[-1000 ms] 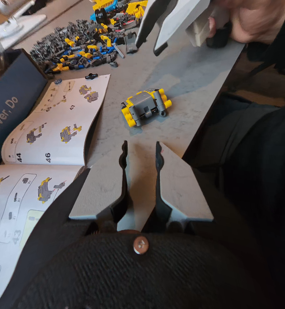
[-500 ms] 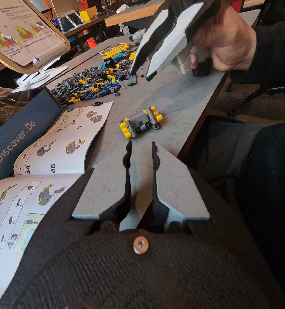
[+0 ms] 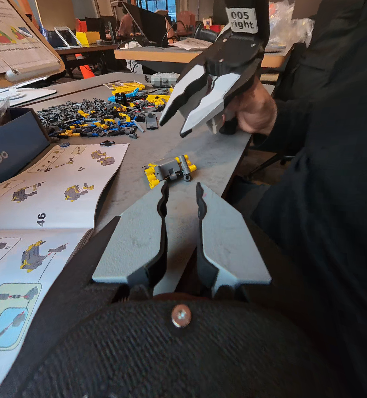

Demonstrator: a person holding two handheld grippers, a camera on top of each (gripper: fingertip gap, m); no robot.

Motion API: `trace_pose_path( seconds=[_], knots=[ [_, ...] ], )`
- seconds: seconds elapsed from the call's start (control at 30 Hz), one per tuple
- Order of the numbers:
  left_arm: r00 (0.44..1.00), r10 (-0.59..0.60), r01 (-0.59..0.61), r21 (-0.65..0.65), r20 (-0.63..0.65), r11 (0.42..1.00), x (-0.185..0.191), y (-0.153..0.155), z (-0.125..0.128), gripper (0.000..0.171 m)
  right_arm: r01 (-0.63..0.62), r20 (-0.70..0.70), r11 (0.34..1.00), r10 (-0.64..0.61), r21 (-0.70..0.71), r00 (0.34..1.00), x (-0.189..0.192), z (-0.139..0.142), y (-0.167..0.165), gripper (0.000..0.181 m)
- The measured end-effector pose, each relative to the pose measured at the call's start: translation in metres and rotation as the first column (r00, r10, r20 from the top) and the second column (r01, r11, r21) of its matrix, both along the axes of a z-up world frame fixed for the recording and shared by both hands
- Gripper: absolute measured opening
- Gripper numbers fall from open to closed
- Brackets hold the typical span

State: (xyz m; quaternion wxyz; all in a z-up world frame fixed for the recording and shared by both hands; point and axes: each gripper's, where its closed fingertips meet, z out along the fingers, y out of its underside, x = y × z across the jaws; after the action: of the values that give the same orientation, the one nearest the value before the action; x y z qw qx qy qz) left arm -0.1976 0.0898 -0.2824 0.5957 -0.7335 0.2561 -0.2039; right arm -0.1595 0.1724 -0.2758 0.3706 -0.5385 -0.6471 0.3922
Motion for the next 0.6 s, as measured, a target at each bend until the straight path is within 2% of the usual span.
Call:
trace_pose_path(
  seconds=[0.07, 0.13, 0.2, 0.27, 0.47, 0.6],
  knots=[
    [1.0, 0.003, -0.003, -0.024, 0.023, 1.0, 0.001, 0.002, 0.002, 0.027, 0.005, -0.047, 1.0, -0.005, -0.007, 0.999, -0.002, 0.008, 0.002, 0.033],
    [0.996, -0.04, 0.043, -0.039, 0.085, 0.998, 0.011, 0.003, 0.011, 0.032, 0.05, -0.088, 0.998, -0.047, 0.033, 0.995, 0.0, 0.015, 0.008, 0.027],
    [0.99, -0.082, 0.088, -0.054, 0.115, 0.995, 0.02, 0.003, 0.018, 0.036, 0.132, -0.18, 0.986, -0.112, 0.101, 0.977, 0.001, 0.029, 0.02, 0.03],
    [0.992, -0.083, 0.088, -0.056, 0.092, 0.995, 0.022, 0.004, 0.022, 0.045, 0.153, -0.256, 0.983, -0.122, 0.106, 0.959, 0.0, 0.039, 0.022, 0.036],
    [0.996, 0.05, -0.048, 0.023, -0.078, 0.999, 0.005, 0.004, 0.02, 0.04, 0.117, -0.207, 0.987, -0.092, 0.113, 0.974, -0.002, 0.03, 0.015, 0.036],
    [0.994, 0.074, -0.078, -0.048, -0.087, 0.996, 0.006, 0.009, 0.002, 0.038, 0.12, -0.188, 0.984, -0.094, 0.129, 0.978, -0.001, 0.027, 0.013, 0.035]
  ],
)
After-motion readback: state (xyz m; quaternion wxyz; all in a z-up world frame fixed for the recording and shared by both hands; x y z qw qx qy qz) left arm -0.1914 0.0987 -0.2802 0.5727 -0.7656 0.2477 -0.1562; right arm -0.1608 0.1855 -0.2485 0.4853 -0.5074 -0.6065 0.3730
